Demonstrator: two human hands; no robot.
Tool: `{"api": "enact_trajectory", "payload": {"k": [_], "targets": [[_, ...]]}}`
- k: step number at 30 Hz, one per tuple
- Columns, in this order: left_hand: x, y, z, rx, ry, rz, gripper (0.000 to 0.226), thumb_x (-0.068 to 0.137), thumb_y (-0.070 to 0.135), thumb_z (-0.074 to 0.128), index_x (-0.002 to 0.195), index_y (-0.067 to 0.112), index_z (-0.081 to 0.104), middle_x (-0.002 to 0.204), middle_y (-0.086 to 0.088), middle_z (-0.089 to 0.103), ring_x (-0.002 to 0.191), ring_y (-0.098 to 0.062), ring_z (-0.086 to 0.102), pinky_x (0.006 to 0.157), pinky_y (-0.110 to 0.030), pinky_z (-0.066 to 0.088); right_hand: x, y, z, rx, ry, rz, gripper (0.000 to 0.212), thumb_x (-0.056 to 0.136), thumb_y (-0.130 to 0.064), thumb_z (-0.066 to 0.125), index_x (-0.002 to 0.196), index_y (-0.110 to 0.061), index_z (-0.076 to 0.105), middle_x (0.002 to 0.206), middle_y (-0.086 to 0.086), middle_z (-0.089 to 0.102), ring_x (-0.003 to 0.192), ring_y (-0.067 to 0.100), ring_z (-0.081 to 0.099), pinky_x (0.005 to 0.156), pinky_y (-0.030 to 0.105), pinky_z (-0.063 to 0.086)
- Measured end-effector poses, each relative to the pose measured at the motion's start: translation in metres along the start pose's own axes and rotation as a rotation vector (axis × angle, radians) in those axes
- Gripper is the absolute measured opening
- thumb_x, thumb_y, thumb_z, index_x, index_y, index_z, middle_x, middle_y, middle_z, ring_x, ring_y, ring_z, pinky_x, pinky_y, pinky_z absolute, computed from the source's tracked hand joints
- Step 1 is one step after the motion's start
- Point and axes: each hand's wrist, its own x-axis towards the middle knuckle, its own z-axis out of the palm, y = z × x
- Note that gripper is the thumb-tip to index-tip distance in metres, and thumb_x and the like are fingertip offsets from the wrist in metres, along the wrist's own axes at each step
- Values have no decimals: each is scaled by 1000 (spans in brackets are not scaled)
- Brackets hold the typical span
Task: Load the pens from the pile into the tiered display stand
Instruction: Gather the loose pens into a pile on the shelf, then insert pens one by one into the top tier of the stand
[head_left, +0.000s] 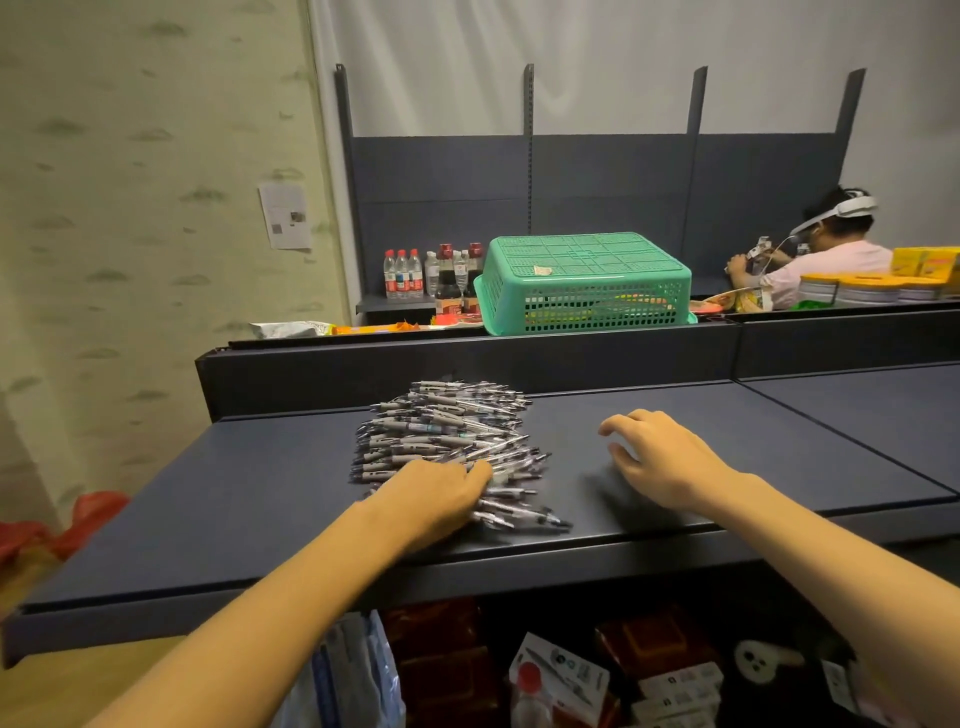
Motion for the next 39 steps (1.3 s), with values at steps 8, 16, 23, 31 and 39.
{"api": "enact_trajectory", "payload": {"k": [8, 16, 23, 31, 39], "targets": [[-4, -8, 17, 170, 526, 130, 22, 97, 8, 35, 116, 0, 44, 67, -9, 56, 42, -21, 51, 32, -30, 44, -3, 7, -14, -21, 38, 41, 37, 99, -30, 45, 134, -21, 48, 135, 6, 51, 126, 27, 43, 97, 40, 42], [24, -6, 0, 257, 669, 101, 49, 96, -2, 14, 91, 4, 62, 58, -5, 50, 38, -19, 49, 31, -23, 31, -23, 43, -23, -60, 51, 121, 38, 98, -31, 46, 135, -22, 46, 136, 6, 50, 127, 27, 42, 98, 43, 43], [62, 30, -28, 252, 554, 48, 13, 75, -4, 57, 83, 6, 60, 60, -7, 49, 40, -22, 50, 32, -27, 33, -39, 104, -31, -80, 69, 112, 38, 99, -33, 45, 135, -23, 46, 136, 5, 50, 127, 25, 42, 96, 41, 45], [148, 132, -52, 253, 594, 82, 21, 84, 6, 35, 80, 10, 56, 60, -5, 48, 41, -23, 50, 32, -27, 32, -83, 243, -73, -122, 55, 126, 38, 98, -34, 47, 134, -24, 46, 134, 4, 51, 124, 24, 44, 95, 39, 46], [243, 247, -74, 170, 608, 77, 2, 83, 10, 53, 84, 10, 51, 61, -6, 48, 41, -24, 49, 34, -27, 28, -138, 384, -108, -103, 10, 174, 37, 99, -33, 47, 134, -26, 46, 136, 2, 51, 125, 22, 45, 95, 37, 46]]}}
